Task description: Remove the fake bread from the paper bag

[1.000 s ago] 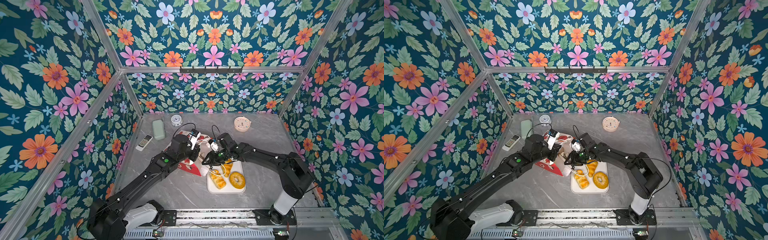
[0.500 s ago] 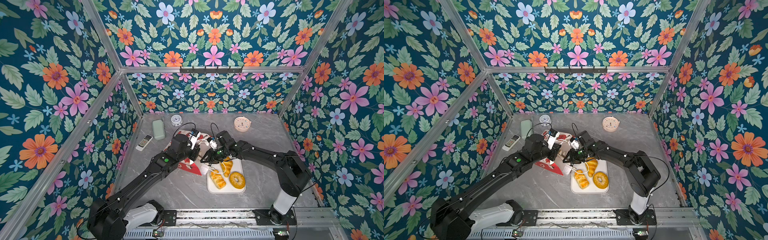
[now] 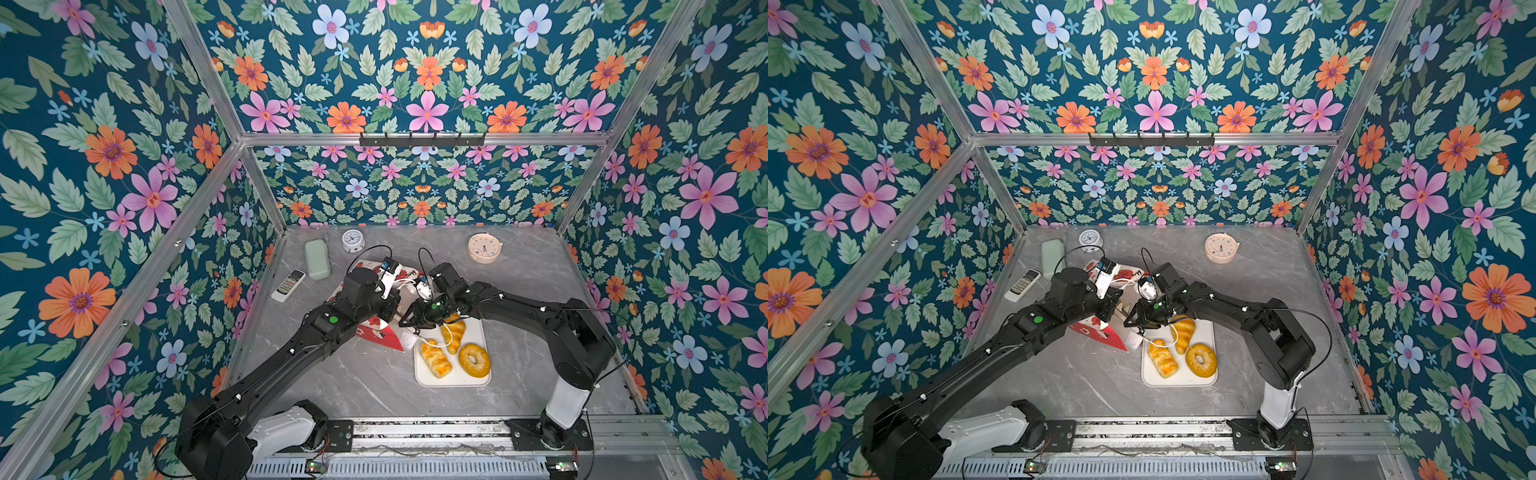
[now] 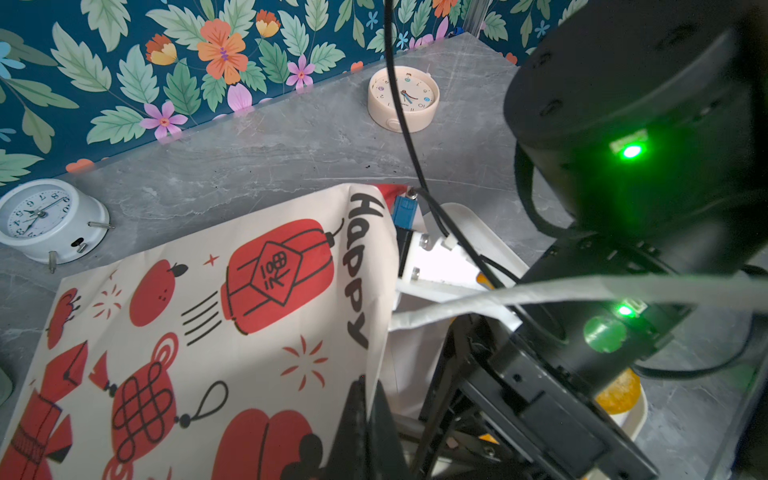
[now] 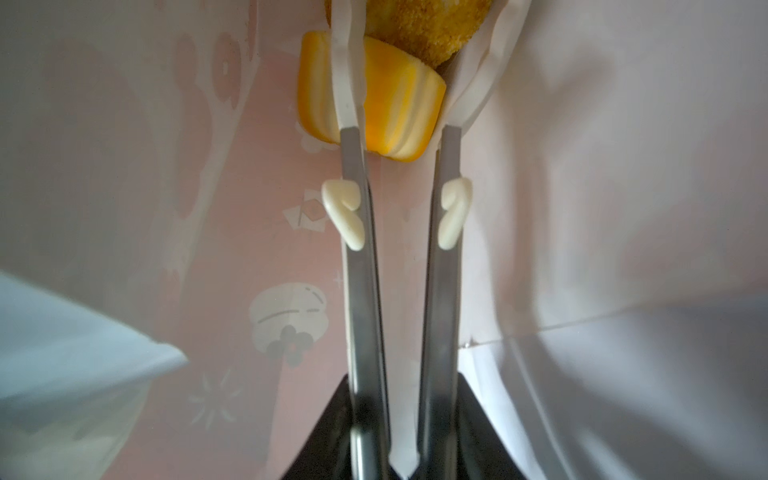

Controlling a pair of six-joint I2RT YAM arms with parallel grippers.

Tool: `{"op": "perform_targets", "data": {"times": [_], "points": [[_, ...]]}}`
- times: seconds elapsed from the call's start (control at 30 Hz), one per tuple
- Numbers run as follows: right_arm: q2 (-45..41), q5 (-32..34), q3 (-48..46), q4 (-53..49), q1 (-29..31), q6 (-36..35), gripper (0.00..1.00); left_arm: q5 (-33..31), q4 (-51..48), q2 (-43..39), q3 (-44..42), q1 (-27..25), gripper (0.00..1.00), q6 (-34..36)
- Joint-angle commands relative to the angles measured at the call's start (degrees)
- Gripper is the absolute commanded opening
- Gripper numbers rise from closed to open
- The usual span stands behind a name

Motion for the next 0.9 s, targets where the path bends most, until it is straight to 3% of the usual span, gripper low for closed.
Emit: {"op": "perform_targets", "data": {"times": [0.0,0.23,0.43,0.87], "points": [[0.79,-0.94,0.98,1.97,0.22,-0.46,0.35,2.29,1.19,0.03,0.86,-0.29,0.0,-0.03],[3.54,-1.24,5.45,-3.95,0.53,-4.58,0.35,3.13,1.28,0.99,1.08,-0.3,0.0,0.19],[6.33,-0.89,9.04,-8.69,0.84,-7.92,0.29,3.26,0.84,1.04,1.23,-0.53,0.0,0.5],[5.88,-0.04,7.79,-6.69,0.79,-6.36,0.0,2.15,1.37,-0.47,-0.28,-0.52,0.0,-0.25]]}}
